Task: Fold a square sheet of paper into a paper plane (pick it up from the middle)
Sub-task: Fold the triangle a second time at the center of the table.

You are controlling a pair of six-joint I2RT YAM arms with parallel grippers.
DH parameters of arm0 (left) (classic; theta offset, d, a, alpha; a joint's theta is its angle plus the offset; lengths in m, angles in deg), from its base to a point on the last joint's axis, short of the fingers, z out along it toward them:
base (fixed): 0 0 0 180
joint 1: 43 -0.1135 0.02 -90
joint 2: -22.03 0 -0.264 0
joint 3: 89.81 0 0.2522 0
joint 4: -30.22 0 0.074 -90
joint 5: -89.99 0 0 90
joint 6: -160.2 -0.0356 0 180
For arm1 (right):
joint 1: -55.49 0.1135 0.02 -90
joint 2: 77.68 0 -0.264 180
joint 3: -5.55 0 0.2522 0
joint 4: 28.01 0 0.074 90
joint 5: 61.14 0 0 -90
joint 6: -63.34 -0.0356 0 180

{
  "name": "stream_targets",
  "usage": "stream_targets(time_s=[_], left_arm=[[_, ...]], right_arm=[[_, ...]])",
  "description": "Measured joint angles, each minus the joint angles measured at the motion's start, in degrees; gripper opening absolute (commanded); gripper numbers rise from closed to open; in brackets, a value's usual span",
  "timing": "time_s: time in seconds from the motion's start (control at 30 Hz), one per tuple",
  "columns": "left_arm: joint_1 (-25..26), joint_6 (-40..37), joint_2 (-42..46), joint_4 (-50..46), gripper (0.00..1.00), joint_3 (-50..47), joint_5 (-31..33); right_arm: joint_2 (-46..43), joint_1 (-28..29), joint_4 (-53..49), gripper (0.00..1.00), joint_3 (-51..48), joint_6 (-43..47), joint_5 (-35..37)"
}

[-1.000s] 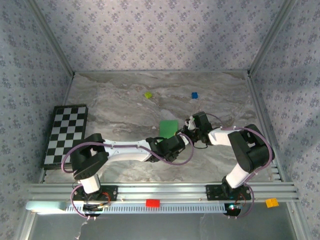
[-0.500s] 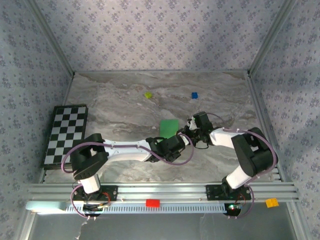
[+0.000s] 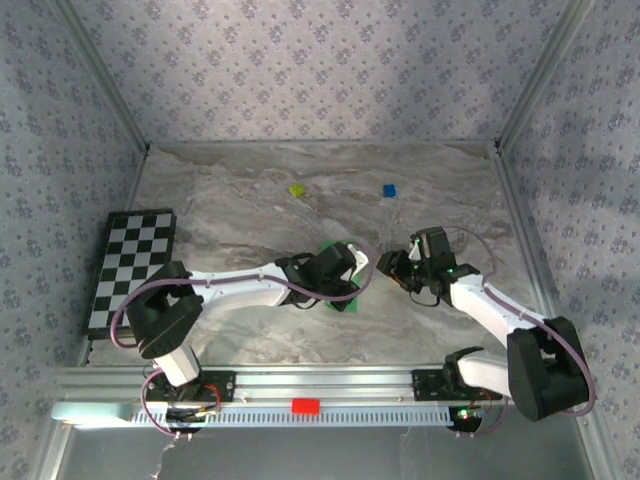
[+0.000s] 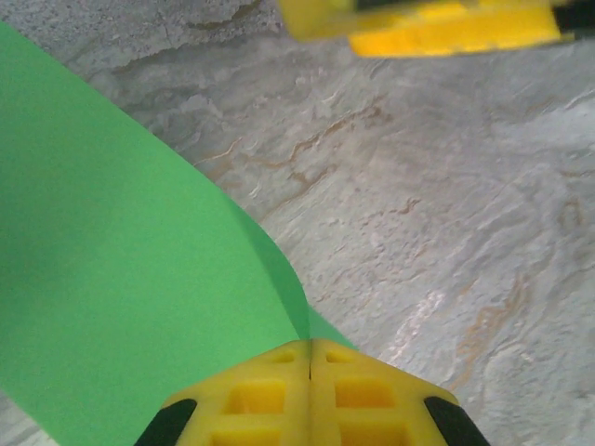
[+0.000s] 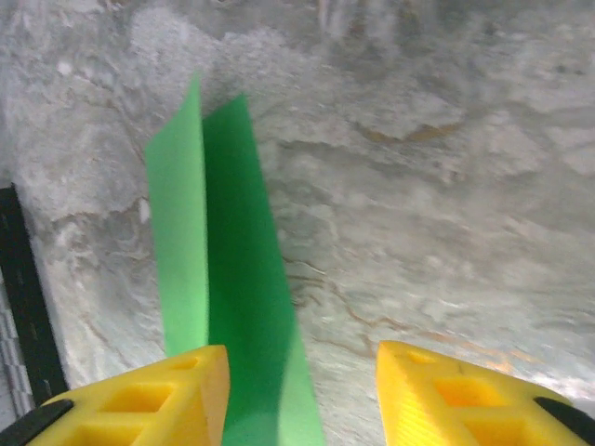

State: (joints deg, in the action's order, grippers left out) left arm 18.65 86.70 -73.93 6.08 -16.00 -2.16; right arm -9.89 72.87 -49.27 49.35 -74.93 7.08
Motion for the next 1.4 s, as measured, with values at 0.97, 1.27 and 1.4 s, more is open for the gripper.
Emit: stream_targets(time_s=[0.97,1.27,1.4], left_arm=[[-5.05,9.09,2.86,4.09,0.00,-6.97,-8.52],[-5.05,9.14,2.86,3.98,0.00,-6.97,-8.33],[-5.05,9.84,2.84,4.04,0.00,-6.97,-8.33]], right_arm=[[11.91,17.86,6.25,0.00,-0.76,-1.01,-1.44],[15.28,18.34,3.78,0.00,1.64,1.97,0.63],[15.37,18.05,-1.40,0.01,4.00,5.64,3.10]])
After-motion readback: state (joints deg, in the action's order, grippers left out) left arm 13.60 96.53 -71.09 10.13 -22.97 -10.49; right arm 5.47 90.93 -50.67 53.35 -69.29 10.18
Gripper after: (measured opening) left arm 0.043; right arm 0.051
